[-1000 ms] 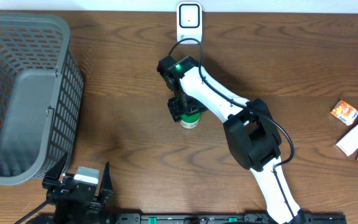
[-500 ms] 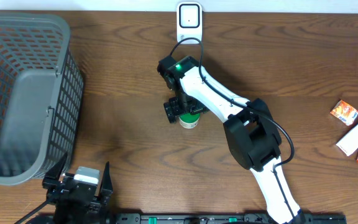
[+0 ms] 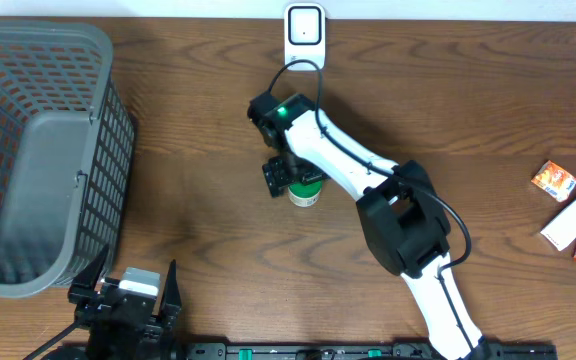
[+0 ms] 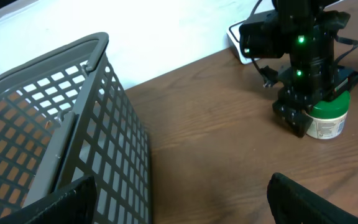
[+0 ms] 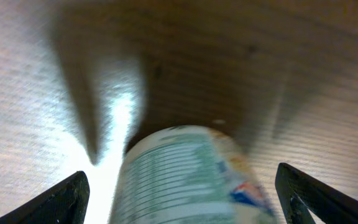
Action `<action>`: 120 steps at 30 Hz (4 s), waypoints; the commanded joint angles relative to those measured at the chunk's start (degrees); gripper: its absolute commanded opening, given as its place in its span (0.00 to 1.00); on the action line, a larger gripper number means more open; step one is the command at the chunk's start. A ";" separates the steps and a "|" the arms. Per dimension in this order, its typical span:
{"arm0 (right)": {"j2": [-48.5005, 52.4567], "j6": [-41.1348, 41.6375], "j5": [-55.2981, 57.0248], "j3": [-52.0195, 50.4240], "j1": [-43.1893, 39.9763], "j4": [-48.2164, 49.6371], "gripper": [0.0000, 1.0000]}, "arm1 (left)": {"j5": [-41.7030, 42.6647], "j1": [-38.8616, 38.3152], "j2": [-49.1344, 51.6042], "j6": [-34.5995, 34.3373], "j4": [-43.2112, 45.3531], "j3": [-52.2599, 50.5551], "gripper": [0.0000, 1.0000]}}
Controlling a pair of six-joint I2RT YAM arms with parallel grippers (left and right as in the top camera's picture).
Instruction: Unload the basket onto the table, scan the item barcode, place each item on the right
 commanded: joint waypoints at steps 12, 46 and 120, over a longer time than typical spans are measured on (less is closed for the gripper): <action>-2.62 1.60 1.14 -0.37 1.86 -0.94 0.79 | -0.31 -0.11 -0.35 -0.28 0.09 0.22 0.87; -4.70 -3.39 -0.59 5.11 1.11 3.85 0.98 | -0.31 -0.11 -0.35 -0.28 0.09 0.22 0.87; 4.39 -10.56 -5.99 3.72 1.03 6.43 0.76 | -0.31 -0.11 -0.35 -0.28 0.07 0.22 0.87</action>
